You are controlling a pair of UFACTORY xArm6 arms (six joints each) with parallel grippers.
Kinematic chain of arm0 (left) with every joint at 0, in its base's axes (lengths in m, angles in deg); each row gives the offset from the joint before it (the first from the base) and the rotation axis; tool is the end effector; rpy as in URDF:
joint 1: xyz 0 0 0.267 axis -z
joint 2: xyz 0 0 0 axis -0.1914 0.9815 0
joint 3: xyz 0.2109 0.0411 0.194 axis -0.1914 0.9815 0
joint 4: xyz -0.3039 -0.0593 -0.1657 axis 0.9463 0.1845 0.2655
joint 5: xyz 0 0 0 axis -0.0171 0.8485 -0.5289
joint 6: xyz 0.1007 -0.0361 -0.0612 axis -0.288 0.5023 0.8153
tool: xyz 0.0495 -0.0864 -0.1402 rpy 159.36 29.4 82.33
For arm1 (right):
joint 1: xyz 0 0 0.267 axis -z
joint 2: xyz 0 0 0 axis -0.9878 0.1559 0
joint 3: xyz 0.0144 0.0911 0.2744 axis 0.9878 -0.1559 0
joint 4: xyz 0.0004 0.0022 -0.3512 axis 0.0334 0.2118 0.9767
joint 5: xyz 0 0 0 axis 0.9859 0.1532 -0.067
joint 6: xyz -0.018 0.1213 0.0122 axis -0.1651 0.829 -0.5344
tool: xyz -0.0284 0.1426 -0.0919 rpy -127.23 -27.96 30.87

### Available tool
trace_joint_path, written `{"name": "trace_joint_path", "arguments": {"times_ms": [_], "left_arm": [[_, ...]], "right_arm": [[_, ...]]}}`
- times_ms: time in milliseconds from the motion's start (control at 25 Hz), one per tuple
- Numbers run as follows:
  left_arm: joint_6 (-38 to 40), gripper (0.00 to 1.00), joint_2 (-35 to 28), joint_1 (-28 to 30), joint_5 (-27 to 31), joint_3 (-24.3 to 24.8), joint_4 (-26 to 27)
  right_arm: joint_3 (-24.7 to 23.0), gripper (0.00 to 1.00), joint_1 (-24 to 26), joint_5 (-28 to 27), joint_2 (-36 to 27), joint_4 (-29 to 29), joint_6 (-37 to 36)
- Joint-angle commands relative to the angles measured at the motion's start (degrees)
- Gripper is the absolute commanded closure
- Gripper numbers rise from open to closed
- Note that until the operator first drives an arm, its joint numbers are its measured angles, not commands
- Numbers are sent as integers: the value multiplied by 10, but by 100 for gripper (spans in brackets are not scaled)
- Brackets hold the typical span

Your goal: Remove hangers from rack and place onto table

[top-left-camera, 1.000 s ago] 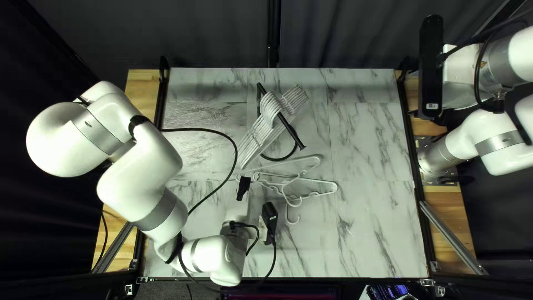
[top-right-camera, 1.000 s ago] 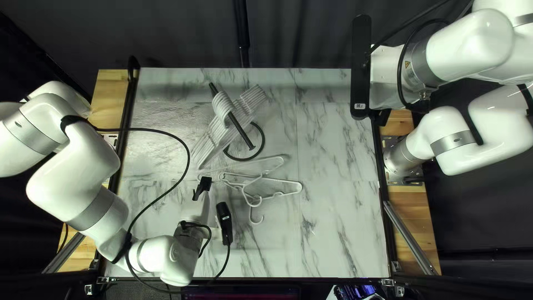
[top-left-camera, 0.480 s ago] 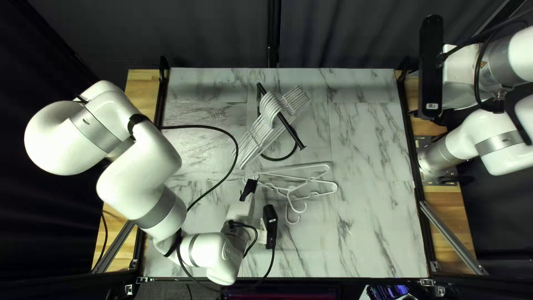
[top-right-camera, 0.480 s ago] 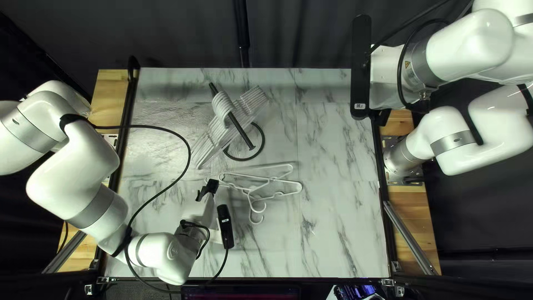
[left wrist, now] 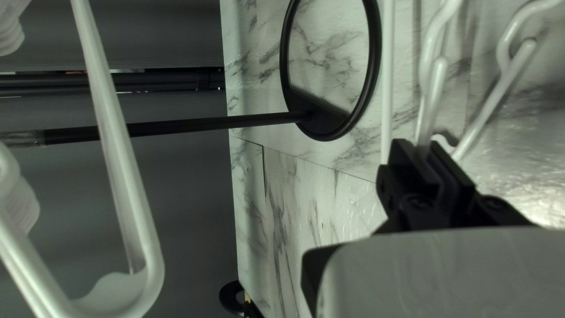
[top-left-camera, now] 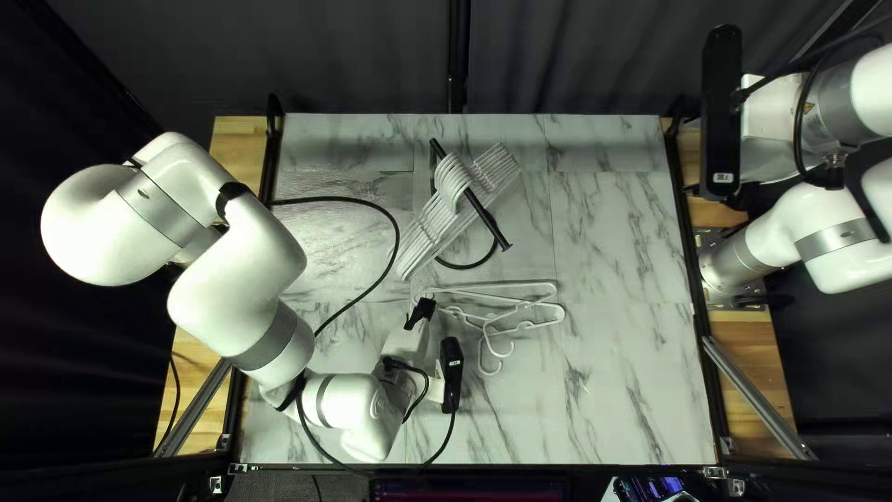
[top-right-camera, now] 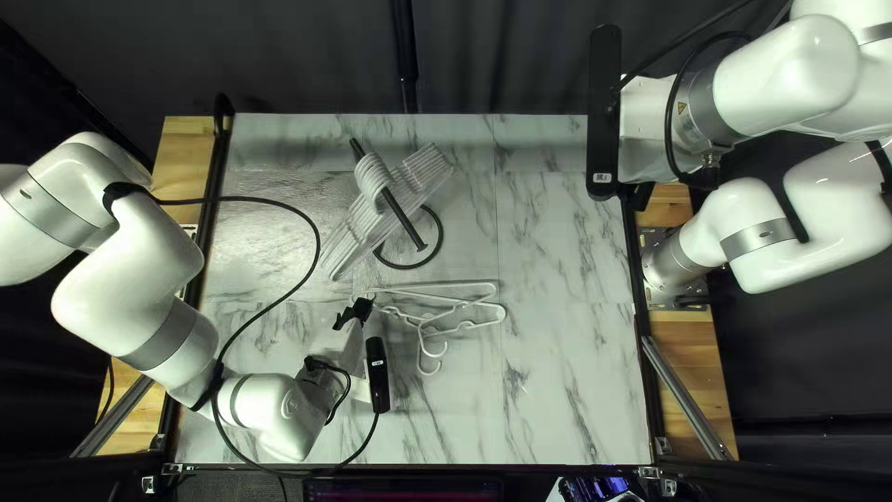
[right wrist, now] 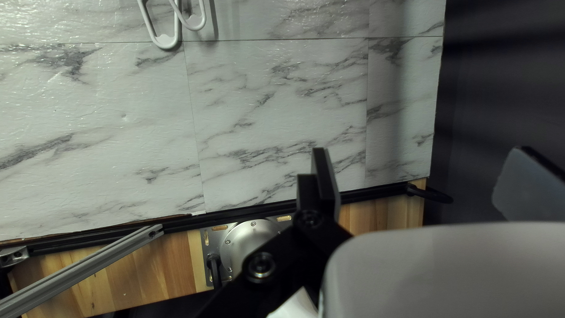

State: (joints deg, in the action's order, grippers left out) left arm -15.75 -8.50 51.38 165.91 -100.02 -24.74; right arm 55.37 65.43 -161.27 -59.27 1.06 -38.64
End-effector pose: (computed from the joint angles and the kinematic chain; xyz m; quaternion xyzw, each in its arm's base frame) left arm 0.4431 -0.1012 0.0685 -0.8508 0.0828 -0.1260 0.5033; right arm 0.2645 -0.0192 0.3989 0.9821 0.0007 0.1276 0.1387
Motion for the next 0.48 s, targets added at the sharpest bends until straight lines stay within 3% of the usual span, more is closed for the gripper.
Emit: {"name": "trace_joint_path", "arguments": {"times_ms": [40,480], "left_arm": [[-6,100,-3,-1,-2,1,3],[-14,100,0,-4,-6,-6,6]], "right_arm": [[0,0,0,0,0,0,0],[0,0,0,0,0,0,0]]}}
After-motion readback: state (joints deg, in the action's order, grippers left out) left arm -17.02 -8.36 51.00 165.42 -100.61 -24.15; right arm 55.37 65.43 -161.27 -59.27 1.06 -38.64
